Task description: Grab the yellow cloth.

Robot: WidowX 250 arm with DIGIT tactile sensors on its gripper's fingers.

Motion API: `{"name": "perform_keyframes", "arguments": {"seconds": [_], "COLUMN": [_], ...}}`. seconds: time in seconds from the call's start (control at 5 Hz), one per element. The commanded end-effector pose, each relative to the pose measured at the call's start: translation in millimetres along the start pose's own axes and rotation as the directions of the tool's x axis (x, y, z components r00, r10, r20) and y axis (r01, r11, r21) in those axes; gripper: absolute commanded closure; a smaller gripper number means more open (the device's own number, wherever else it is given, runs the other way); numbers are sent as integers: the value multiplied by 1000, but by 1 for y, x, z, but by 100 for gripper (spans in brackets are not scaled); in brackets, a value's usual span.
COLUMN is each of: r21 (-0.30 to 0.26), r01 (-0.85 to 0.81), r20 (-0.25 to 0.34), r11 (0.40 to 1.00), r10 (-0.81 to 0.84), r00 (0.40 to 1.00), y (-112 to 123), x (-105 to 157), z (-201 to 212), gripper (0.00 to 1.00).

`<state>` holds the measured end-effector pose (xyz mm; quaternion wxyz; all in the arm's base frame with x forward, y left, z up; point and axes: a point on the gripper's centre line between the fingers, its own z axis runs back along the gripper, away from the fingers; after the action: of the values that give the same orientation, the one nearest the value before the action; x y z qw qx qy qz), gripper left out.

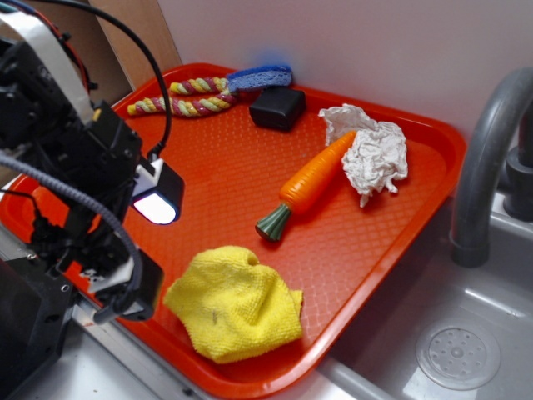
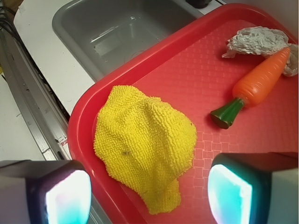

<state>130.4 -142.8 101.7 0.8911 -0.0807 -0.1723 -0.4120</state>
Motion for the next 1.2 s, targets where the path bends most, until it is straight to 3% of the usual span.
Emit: {"name": "perform_keyframes", "arguments": {"seconds": [0.0,0.2,0.6,0.8,1.0], "r21": [19,15,13,10,33], "r01": [56,73,36,-29,-281], "r20": [-80,-66,1,4,-10], "r11": [998,997,999,1000,959], "r10": [-54,-72,-36,29,281], "r00": [995,995,999,1000,960], "y": [-17,-25,-17,-7,14], "x": [5,3,10,7,-16], "z": [-86,-90,-57,-44,9], "gripper": [0,100,100,100,100]}}
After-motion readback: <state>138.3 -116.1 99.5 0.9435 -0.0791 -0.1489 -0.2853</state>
